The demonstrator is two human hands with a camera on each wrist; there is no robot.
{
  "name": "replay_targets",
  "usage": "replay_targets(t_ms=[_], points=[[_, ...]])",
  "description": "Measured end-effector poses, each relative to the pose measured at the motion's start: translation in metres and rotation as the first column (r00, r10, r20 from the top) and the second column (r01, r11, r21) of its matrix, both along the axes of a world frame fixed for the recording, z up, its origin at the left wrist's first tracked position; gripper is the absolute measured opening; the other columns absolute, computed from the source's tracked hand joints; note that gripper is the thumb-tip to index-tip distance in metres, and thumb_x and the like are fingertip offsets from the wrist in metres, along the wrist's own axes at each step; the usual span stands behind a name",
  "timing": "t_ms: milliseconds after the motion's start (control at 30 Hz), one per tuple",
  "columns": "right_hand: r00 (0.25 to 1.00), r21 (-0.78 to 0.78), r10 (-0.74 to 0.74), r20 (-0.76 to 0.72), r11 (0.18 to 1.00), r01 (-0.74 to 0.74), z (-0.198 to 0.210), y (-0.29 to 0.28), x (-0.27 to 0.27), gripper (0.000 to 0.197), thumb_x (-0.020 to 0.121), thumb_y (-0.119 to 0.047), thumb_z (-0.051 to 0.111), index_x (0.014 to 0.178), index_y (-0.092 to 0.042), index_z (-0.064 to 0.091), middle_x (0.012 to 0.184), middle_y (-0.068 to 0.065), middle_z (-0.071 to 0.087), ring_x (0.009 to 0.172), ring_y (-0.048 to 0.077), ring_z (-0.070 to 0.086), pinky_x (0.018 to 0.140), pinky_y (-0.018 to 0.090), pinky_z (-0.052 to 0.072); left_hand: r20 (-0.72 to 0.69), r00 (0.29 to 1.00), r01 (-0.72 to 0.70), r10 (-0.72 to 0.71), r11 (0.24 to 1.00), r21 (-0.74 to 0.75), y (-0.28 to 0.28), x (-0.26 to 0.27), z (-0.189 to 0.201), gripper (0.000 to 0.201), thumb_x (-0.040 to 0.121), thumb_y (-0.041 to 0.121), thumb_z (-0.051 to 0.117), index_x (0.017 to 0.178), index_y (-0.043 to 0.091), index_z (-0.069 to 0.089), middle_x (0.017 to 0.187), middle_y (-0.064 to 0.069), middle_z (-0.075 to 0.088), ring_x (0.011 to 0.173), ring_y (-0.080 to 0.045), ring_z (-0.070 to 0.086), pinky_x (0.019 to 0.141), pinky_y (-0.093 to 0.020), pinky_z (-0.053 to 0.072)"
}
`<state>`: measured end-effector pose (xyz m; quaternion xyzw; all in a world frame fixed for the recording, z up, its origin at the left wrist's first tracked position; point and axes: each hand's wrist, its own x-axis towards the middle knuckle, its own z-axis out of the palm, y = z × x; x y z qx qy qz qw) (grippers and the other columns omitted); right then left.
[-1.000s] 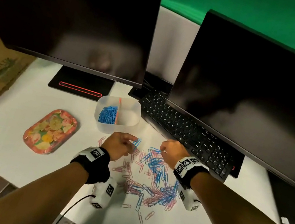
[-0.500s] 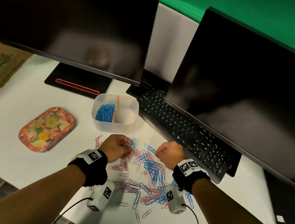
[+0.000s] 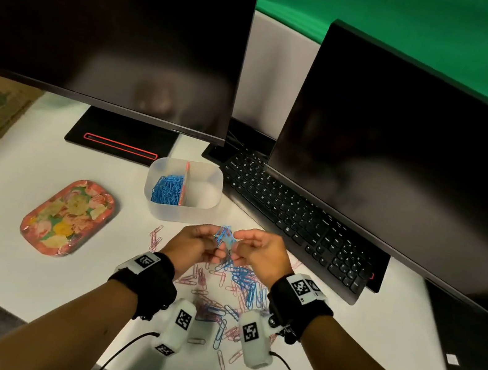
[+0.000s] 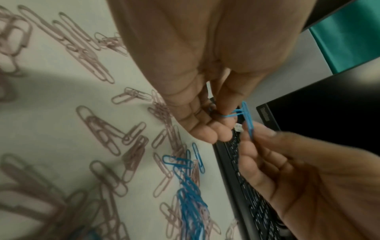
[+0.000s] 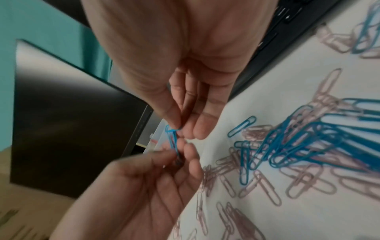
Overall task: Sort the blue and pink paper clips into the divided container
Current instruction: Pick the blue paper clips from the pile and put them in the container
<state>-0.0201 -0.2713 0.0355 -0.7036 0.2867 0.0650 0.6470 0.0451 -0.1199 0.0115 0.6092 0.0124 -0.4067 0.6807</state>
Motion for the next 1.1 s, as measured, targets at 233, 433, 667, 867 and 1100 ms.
replay_targets(t_ms=[233,433,667,867,1100], points=[[0.99,-0.313,0.14,0.032,0.942,-0.123,-0.002,0.019,0.004,0.02,0.077,-0.008,0.069,0.07,-0.027,0.067,0.067,0.001,0.07,0.063,0.015,0.069,0.067,0.029,0.059,-0.144,0.988,-0.06,0.058,0.998,-0.012,-0.012,-0.009,0.009,0.023,0.089,0.011,0.038,0.077,0.006,0.057,0.064,-0.007,0.056,0.06,-0.018,0.05,0.058,-0.03,0.041],[0.993,-0.462,0.074,-0.089,0.88,-0.108,-0.005,-0.019,0.015,0.026,0.083,-0.006,0.057,0.074,-0.029,0.066,0.079,0.001,0.073,0.072,0.015,0.066,0.075,0.027,0.056,-0.286,0.911,-0.276,0.298,0.954,0.114,-0.007,-0.002,0.002,0.038,0.093,0.042,0.048,0.063,0.018,0.043,0.056,0.0,0.039,0.049,-0.016,0.033,0.049,-0.027,0.03],[0.836,-0.633,0.326,-0.441,0.548,-0.547,-0.022,-0.027,0.02,0.026,0.088,-0.015,0.057,0.112,-0.022,0.064,0.117,0.001,0.064,0.103,0.021,0.063,0.089,0.031,0.053,-0.174,0.959,-0.179,0.224,0.954,0.24,-0.007,0.003,0.005,0.036,0.096,0.026,0.032,0.06,0.019,0.029,0.044,0.006,0.023,0.043,-0.014,0.019,0.048,-0.024,0.018],[0.824,-0.67,0.314,-0.472,0.479,-0.566,-0.025,-0.015,0.025,0.031,0.088,-0.003,0.049,0.11,-0.02,0.064,0.115,0.005,0.063,0.1,0.024,0.063,0.072,0.024,0.046,0.173,0.982,-0.009,-0.077,0.893,0.45,-0.014,-0.001,-0.005,0.026,0.086,0.008,0.041,0.074,0.016,0.062,0.06,0.003,0.054,0.05,-0.014,0.047,0.051,-0.023,0.034],[0.851,-0.608,0.238,-0.467,0.612,-0.505,-0.024,-0.021,0.015,0.031,0.085,-0.002,0.048,0.11,-0.016,0.061,0.114,0.007,0.063,0.103,0.025,0.061,0.075,0.024,0.047,0.397,0.494,0.139,-0.773,0.521,0.842,-0.027,-0.011,-0.015,0.014,0.083,0.016,0.057,0.096,0.021,0.062,0.096,-0.002,0.064,0.085,-0.024,0.059,0.068,-0.028,0.041]])
